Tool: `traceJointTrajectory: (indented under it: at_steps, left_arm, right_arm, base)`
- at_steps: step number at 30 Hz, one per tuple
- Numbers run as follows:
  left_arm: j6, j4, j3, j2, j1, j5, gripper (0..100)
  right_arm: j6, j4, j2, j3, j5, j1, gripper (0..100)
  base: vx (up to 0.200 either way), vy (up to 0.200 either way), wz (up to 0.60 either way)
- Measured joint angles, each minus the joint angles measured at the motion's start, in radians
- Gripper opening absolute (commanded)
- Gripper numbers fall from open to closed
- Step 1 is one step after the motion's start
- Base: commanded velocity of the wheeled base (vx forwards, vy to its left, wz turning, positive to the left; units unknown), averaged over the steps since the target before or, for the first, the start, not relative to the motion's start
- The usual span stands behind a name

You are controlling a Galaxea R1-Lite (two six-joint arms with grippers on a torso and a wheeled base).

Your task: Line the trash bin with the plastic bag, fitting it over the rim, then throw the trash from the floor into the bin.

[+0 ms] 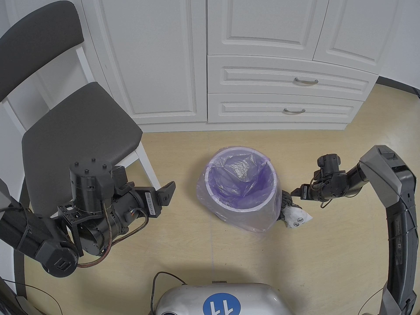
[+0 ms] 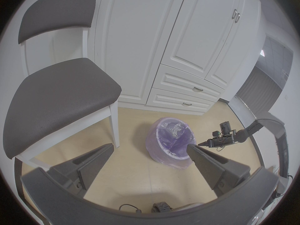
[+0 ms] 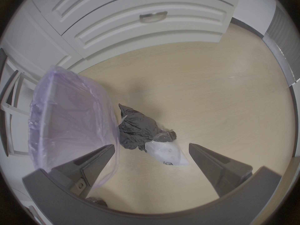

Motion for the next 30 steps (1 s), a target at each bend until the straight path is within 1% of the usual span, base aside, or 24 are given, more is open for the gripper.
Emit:
traceJointTrajectory:
  at_steps: [4,7,11,19,26,28,30]
  left_arm:
    - [0.001,-0.003,0.000,0.003,0.000,0.000,100]
    - [0.001,-0.005,0.000,0.004,-0.001,0.000,100]
    - [0.001,-0.007,-0.001,0.007,-0.003,0.000,100]
    - [0.000,-0.010,0.000,0.003,-0.009,0.001,100]
    - [0.000,-0.011,0.001,0.000,-0.009,0.001,100]
    - [0.000,-0.011,0.001,-0.001,-0.009,0.001,100]
    - [0.000,-0.012,0.000,-0.001,-0.009,0.001,100]
  right_arm:
    - [-0.016,0.012,0.097,-0.110,0.023,0.001,100]
    - [-0.051,0.059,0.157,-0.183,0.031,0.004,100]
    - [-0.070,0.101,0.212,-0.239,0.037,0.004,100]
    - [-0.061,0.112,0.283,-0.326,0.029,0.012,100]
    - [-0.057,0.208,0.342,-0.436,0.024,0.016,100]
    - [-0.067,0.226,0.366,-0.458,0.016,0.016,100]
    - [-0.094,0.231,0.387,-0.468,0.010,0.016,100]
  base:
    - [0.000,0.000,0.00]
    - [0.000,0.000,0.00]
    - [0.000,0.000,0.00]
    - [0.000,0.000,0.00]
    - [0.000,0.000,0.00]
    - [0.000,0.000,0.00]
    - [0.000,0.000,0.00]
